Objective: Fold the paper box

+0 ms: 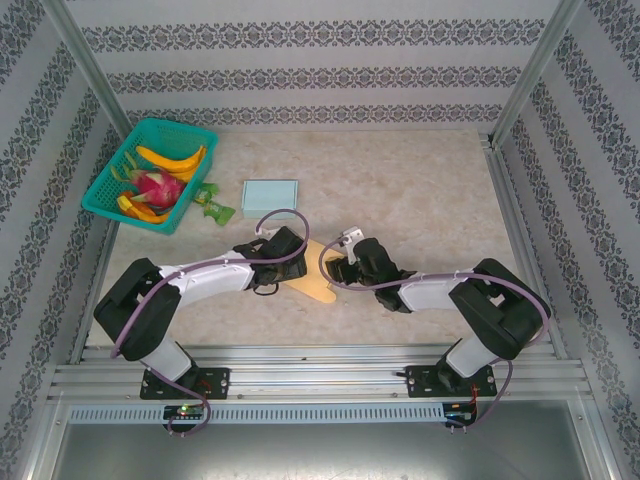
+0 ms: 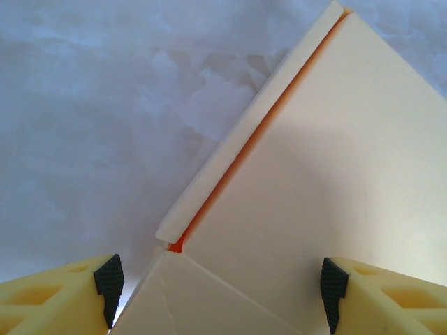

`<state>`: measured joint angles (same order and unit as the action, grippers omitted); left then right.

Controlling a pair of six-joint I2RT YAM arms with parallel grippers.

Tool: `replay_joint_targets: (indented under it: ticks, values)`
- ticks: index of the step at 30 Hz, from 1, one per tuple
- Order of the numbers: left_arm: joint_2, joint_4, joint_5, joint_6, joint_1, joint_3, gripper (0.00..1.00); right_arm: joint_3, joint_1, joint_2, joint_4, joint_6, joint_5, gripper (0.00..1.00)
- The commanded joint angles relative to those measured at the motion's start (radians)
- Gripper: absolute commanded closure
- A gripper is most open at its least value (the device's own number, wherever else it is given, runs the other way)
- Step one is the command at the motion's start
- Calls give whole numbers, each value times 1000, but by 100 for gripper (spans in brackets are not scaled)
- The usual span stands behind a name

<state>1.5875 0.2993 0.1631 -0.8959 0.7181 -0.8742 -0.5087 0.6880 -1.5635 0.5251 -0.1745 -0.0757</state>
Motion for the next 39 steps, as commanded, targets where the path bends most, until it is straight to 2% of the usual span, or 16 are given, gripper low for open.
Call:
replay_joint_targets:
  ticks: [1,10,16,22,26,39]
  values:
    - [9,16,17,25,-12,44,25,-7,-24,-35,-74,39,35,36]
    - [-4,-27,-7,46,-35,80,25,-73,-70,-101,-78,123,67,36]
    - [-62,-49,-42,78,-67,111,20,-85,-88,-143,-52,186,114,36]
    - [-120,-66,-67,44,-77,128,13,-99,-87,-156,-61,186,122,36]
    - [-114,-101,-83,4,-77,128,13,-90,-87,-151,-55,185,125,36]
    - [-38,-84,-19,13,-80,7,10,-80,-87,-146,-46,187,138,36]
